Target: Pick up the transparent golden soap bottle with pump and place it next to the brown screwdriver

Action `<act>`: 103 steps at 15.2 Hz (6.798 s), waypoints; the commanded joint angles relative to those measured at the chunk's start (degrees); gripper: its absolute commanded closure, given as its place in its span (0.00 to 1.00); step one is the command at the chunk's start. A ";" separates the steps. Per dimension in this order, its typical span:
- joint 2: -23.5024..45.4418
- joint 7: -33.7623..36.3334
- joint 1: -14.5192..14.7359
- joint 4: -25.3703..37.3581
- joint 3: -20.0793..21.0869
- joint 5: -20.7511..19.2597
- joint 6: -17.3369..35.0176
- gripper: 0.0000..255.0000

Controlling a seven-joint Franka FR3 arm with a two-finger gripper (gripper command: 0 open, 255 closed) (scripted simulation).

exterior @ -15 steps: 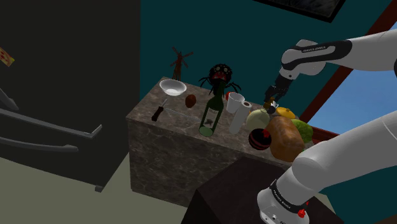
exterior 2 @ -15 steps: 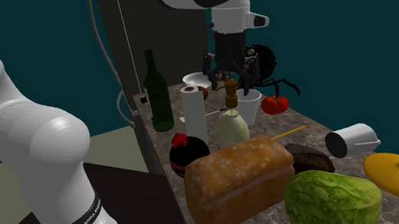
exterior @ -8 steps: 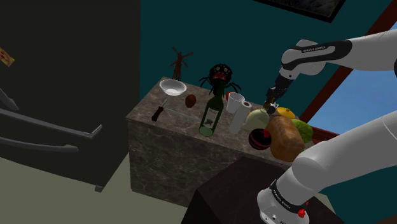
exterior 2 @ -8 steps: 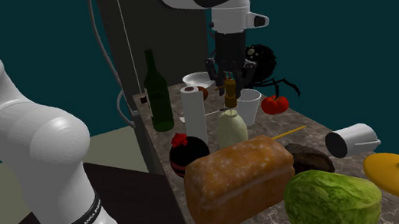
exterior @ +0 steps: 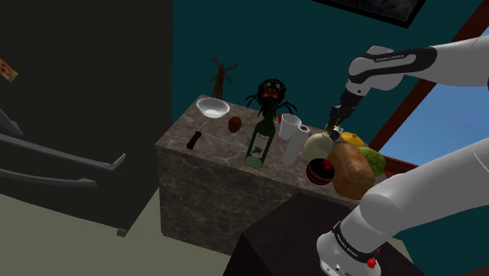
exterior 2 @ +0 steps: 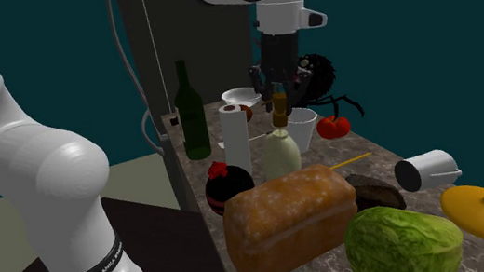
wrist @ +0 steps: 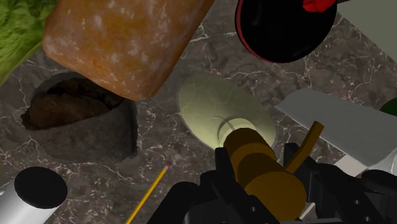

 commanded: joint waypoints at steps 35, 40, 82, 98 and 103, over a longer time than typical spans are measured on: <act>-1.11 0.65 1.12 26.82 3.32 1.34 -27.89 1.00; 0.20 0.28 1.39 31.90 3.28 1.90 -31.76 1.00; 6.03 26.95 11.78 32.41 20.03 8.09 -27.19 1.00; 22.06 42.22 19.11 37.44 28.66 10.64 -15.81 1.00; 27.86 45.57 20.99 41.01 30.22 10.65 -13.45 1.00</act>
